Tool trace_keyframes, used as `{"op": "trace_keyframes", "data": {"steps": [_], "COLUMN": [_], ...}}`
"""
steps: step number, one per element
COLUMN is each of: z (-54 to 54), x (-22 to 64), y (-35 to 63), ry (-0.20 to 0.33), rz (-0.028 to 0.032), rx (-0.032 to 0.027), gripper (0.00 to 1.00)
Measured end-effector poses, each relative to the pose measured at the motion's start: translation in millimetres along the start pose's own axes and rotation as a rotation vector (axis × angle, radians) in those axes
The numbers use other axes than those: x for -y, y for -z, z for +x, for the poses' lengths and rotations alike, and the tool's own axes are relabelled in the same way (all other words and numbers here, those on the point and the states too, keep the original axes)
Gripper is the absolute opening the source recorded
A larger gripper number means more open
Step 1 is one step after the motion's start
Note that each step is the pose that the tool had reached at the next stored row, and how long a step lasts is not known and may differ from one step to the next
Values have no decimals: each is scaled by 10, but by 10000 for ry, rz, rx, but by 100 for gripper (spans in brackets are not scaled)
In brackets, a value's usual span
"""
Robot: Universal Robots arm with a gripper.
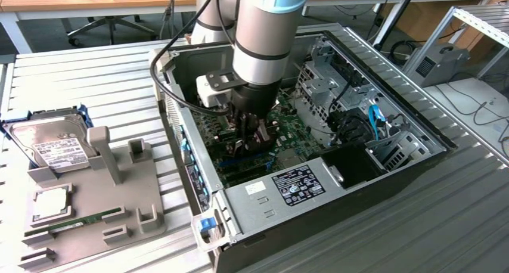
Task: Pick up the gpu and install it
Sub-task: 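Insert the gpu into the slot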
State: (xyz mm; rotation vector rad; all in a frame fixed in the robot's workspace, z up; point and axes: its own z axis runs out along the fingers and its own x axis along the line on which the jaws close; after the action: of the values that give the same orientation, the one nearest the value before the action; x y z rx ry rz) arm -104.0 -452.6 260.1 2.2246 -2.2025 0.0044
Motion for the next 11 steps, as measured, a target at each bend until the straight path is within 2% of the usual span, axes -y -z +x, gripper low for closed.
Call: {"op": "trace_keyframes", "data": {"steps": [4,10,11], "z": [-8,-31,-35], "x": [0,0,8], "y": [167,326,328], "ry": [1,-1,1], "rz": [0,0,-5], "rx": [0,-16,-16], "gripper": [40,40,38]}}
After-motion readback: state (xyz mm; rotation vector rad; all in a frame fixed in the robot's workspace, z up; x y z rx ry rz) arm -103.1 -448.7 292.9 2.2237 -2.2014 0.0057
